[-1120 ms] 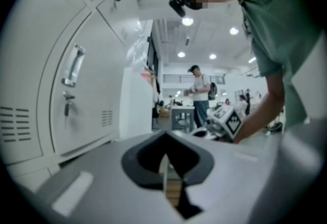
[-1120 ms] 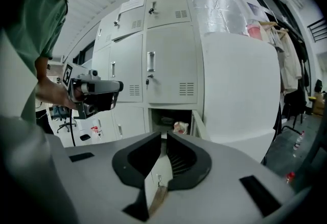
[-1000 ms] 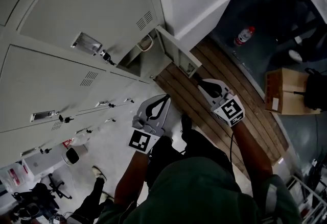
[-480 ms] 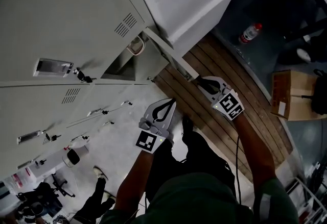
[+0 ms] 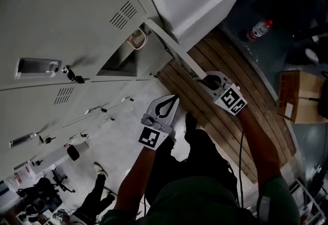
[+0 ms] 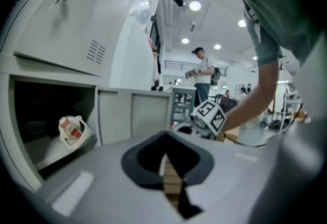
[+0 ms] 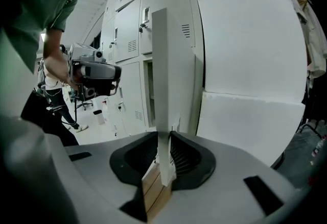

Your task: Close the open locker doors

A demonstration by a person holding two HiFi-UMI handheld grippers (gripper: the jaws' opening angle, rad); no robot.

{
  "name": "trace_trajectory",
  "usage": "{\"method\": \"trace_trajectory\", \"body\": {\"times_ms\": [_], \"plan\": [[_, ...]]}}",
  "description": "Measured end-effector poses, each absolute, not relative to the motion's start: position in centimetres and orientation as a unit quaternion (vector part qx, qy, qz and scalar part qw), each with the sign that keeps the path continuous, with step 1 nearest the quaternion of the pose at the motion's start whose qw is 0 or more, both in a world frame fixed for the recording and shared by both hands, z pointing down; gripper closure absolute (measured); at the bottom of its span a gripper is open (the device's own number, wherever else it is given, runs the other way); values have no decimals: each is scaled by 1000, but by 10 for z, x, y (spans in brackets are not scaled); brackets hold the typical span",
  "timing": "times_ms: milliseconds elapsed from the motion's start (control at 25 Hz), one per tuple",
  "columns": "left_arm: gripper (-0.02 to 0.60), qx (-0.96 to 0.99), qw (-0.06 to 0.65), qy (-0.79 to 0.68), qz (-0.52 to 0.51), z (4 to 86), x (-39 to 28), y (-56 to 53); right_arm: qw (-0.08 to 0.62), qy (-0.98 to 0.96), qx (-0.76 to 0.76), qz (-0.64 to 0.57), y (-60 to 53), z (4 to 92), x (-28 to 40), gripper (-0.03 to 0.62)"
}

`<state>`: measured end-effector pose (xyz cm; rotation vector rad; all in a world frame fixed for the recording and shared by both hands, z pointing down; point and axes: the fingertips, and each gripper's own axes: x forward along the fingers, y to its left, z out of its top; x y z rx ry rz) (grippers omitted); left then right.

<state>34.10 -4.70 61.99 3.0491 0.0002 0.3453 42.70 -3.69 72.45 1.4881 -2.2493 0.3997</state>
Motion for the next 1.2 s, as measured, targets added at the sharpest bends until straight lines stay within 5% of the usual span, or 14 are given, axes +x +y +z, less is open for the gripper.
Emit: {"method": "trace_trajectory", "body": {"times_ms": [1200], "plan": [[580, 983, 54, -118, 126, 606, 191, -152, 208, -838, 484, 142, -151, 711, 259, 536]]}}
